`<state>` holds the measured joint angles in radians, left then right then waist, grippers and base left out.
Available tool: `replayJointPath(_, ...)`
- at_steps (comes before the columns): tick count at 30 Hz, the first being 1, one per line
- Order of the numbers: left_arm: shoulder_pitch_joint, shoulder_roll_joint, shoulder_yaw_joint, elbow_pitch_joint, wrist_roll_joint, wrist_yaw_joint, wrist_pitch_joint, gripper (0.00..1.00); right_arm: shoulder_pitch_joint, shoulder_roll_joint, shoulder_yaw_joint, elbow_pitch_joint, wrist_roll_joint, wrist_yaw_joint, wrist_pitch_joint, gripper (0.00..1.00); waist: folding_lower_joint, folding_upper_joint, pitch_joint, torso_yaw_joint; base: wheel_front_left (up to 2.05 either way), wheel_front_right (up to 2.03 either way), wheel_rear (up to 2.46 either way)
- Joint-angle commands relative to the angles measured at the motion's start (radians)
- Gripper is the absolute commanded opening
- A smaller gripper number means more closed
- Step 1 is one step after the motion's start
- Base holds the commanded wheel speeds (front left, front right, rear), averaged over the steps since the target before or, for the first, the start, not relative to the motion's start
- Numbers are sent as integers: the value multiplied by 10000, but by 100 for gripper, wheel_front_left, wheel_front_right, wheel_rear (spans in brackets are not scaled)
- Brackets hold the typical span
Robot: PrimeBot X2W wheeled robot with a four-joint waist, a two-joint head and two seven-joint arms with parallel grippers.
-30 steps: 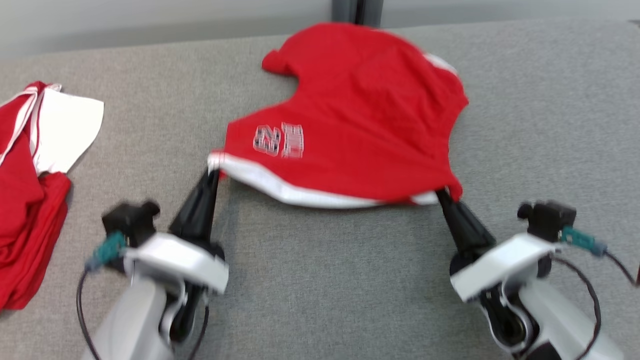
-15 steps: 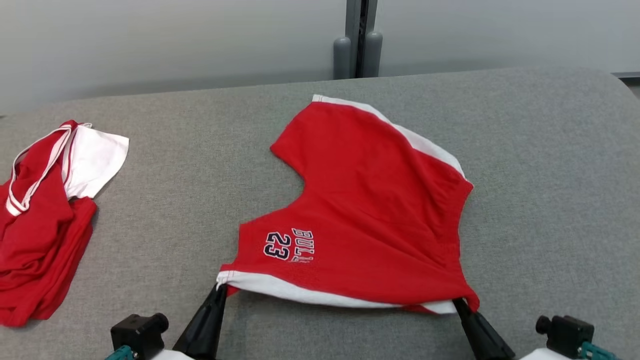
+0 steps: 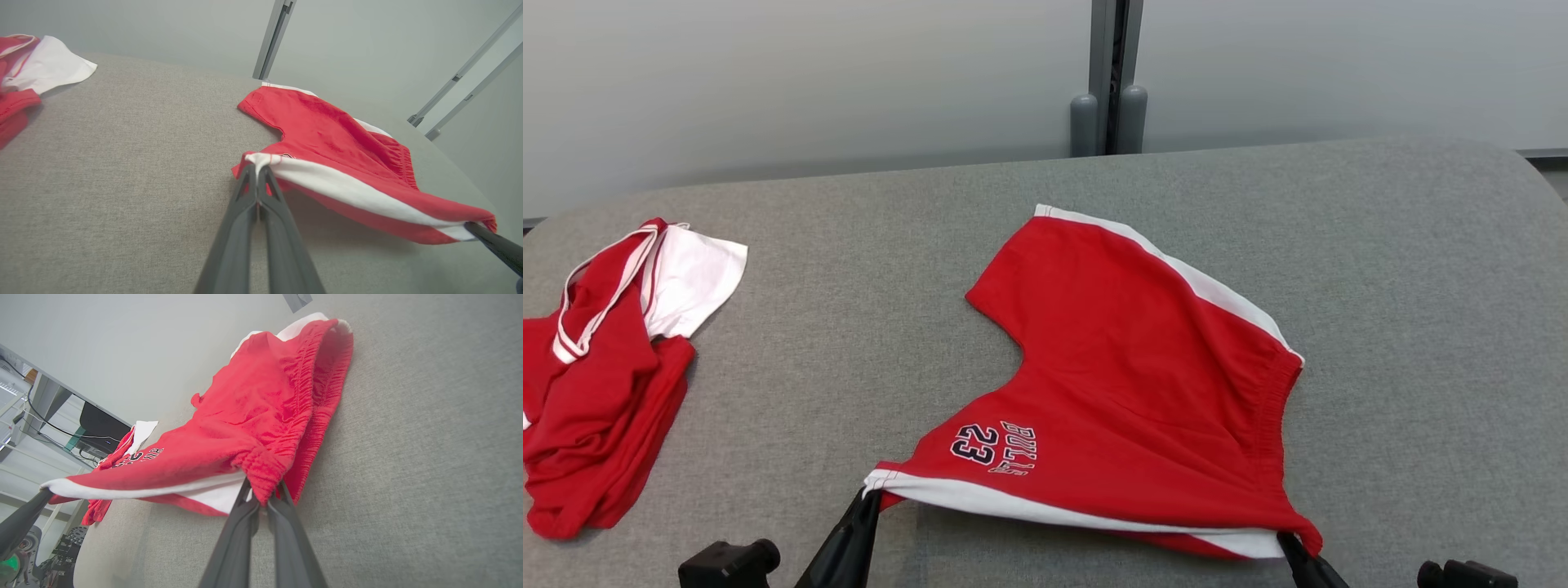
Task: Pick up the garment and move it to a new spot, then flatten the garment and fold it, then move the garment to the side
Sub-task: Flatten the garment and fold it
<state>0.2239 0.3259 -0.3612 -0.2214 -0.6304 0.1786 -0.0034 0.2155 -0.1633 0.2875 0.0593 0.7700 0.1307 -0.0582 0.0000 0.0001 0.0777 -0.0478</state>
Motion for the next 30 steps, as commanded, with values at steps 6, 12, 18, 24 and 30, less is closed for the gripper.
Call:
replayJointPath(6,-1140,149,181,196,269,-233,-221,0,-536,540,-721,-579,-686,1,343,0,0,-1,635,-117,0,0,0)
replayJointPath(12,-3072,202,188,679,626,-654,-335,0,-1835,825,-852,-825,-1248,1,338,0,0,-1,1723,-337,0,0,0)
replayJointPath(18,-5382,7,-6,1586,1004,-1231,-496,0,-3115,989,-1345,-635,-1641,1,-190,0,0,-1,2861,-393,0,0,0)
replayJointPath(24,-7730,-295,-244,3200,1222,-1894,-601,0,-4389,1073,-1571,-26,-1624,1,-696,0,0,-1,3660,-618,0,0,0)
replayJointPath(30,-9439,-566,-480,4952,1391,-2343,-762,0,-5314,1088,-1537,656,-1487,1,-992,0,0,-1,4103,-858,0,0,0)
